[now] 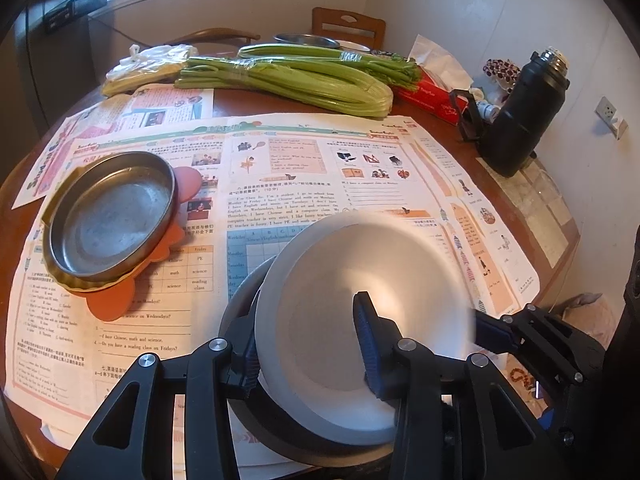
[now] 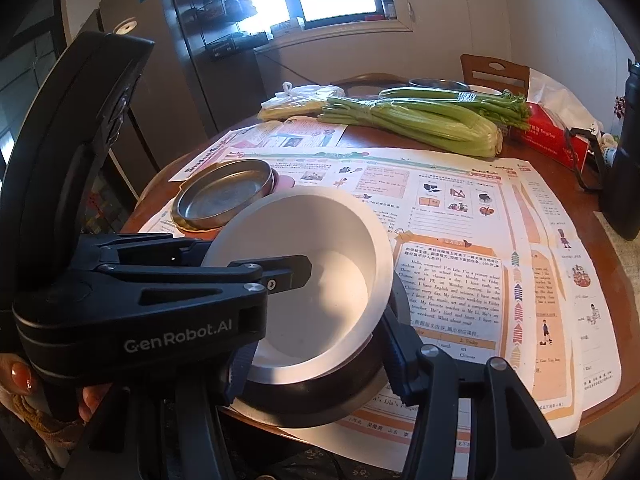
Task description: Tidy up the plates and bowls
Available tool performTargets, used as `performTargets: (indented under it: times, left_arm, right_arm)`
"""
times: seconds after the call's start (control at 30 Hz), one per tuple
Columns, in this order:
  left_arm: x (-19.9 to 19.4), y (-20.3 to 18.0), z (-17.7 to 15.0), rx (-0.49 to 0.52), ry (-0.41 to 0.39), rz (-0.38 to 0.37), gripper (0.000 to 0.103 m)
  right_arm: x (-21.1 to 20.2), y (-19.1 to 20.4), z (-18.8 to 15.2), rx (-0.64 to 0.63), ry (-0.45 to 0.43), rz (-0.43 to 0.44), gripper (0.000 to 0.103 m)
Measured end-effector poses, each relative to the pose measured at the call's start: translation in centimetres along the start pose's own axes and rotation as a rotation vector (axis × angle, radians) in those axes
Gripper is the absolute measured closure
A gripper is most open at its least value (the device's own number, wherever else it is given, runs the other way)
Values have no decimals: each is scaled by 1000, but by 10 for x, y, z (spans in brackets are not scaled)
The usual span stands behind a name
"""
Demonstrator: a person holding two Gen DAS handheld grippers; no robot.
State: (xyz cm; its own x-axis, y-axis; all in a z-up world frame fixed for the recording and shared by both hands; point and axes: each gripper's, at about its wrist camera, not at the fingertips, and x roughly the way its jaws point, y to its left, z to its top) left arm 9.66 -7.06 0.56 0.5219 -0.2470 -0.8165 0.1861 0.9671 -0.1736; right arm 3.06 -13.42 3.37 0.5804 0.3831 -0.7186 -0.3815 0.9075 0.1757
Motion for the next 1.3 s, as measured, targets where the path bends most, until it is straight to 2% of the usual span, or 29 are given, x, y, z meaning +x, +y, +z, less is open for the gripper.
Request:
performTargets:
  times: [0.33,0.47,0.7,0.97,1.1,1.3]
  left_arm:
    - [-1,2,-1,1,3,6,60]
    - [-2,1,-2,8,4,1,60]
    - [-4,7,-2,-6,3,30,60]
    - [-12,17,-4,-32,-9,27,60]
    - [-16,25,-6,-48,-14,29,53]
    - [-21,36,-13,-59,-42,23,48]
  right_arm:
    - [-4,-3,-1,-7,-16,-27,47]
    - [-4,-7,0,7,-13,-10,47]
    - [-11,-13,0,24,-30,-26,47]
    - [-23,-18,2,47,-58,-23,47]
    - [-25,-21,3,63,-60,-31,47]
    - [-22,-29,2,109,-46,-23,47]
